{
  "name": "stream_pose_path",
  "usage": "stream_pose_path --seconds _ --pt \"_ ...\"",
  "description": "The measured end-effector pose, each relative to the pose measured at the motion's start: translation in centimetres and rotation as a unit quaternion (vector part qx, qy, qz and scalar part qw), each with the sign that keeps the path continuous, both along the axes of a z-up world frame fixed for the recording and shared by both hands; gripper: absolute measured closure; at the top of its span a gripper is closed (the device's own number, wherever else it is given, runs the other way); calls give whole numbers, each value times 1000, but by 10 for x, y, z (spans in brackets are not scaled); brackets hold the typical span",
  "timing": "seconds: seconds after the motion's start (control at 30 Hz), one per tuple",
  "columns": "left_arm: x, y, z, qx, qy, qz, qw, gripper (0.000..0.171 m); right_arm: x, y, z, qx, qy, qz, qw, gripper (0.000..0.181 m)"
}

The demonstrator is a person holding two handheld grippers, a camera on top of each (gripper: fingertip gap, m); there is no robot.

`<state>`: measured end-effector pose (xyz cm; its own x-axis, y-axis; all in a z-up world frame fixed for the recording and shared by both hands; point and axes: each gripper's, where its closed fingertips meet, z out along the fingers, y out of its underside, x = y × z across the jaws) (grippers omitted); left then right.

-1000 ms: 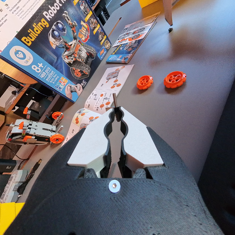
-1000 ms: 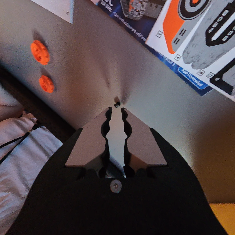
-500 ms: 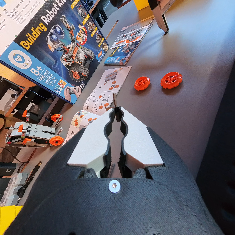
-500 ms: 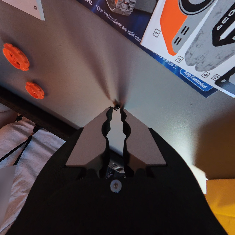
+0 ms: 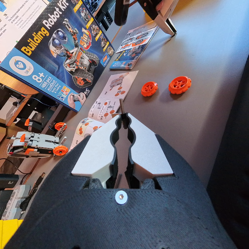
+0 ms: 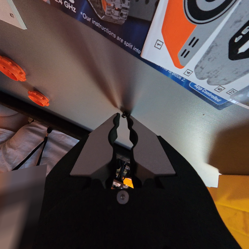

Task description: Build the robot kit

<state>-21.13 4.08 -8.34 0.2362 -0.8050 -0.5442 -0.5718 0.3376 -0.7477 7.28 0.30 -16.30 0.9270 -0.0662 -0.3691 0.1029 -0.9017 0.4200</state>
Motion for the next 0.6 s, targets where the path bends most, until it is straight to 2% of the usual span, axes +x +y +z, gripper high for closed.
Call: stream_pose_path --seconds 0.6 --pt "0 -2 2 0 -4 -4 1000 169 3 -1 -3 -106 -81 56 990 174"
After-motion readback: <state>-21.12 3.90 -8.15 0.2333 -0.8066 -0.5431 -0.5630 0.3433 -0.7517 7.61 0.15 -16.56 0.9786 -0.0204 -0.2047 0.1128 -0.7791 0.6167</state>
